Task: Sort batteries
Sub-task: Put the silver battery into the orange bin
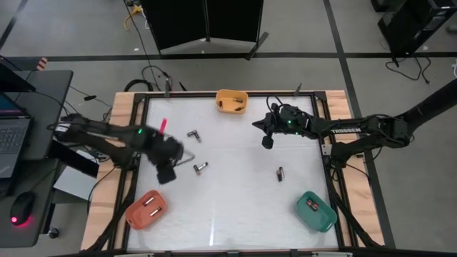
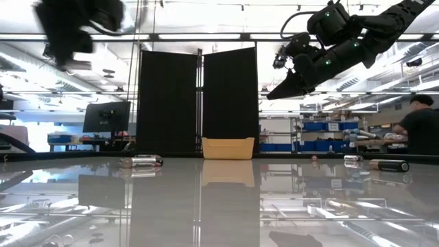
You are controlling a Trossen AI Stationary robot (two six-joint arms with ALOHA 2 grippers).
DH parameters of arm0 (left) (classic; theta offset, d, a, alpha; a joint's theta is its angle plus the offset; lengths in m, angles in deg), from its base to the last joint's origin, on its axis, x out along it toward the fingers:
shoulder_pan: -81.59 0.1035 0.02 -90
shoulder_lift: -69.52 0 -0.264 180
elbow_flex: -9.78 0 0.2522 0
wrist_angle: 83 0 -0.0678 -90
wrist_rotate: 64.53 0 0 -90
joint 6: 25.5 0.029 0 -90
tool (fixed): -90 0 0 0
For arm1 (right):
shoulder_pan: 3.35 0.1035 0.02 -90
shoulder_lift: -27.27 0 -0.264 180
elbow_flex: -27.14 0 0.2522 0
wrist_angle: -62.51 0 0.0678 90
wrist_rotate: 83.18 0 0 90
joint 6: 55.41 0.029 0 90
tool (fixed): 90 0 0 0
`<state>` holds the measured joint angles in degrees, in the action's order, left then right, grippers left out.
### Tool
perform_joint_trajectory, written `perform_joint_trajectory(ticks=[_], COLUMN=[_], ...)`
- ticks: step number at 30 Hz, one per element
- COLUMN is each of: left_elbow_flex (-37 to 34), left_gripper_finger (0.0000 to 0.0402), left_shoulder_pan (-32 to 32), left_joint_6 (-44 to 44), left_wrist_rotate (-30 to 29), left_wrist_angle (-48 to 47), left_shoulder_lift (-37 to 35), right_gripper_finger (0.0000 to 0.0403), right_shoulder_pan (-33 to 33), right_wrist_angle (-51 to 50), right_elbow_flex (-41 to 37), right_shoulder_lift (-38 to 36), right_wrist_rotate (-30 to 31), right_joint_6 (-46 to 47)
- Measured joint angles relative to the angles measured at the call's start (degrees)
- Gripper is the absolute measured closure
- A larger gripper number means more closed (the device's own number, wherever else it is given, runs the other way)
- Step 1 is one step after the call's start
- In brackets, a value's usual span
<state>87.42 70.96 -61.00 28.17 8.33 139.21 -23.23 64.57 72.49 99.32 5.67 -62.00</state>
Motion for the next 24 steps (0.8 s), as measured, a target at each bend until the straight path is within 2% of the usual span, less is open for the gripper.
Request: perform_joint_trajectory(ticks=[7,13,19,24], left_elbow_flex=[-3.64,-8.12,-14.77,-21.23], left_gripper_finger=[0.0354,0.0354,0.0354,0.0354], left_shoulder_pan=[-18.66,-31.57,-40.76,-43.75], left_joint_6=[-26.15,-45.81,-61.15,-69.92], left_wrist_rotate=[0.15,1.53,0.55,0.36], left_wrist_angle=[2.83,12.35,23.19,30.27], left_shoulder_lift=[-2.66,-2.62,-2.62,-2.62], right_gripper_finger=[0.0390,0.0390,0.0390,0.0390], right_shoulder_pan=[0.00,0.00,0.00,0.00], right_wrist_angle=[-0.09,-0.17,-0.68,-0.77], right_elbow_flex=[0.00,0.00,0.00,0.00], right_shoulder_lift=[0.00,0.00,0.00,0.00], right_wrist_rotate=[0.00,0.00,0.00,0.00], right_joint_6=[0.44,0.46,0.46,0.46])
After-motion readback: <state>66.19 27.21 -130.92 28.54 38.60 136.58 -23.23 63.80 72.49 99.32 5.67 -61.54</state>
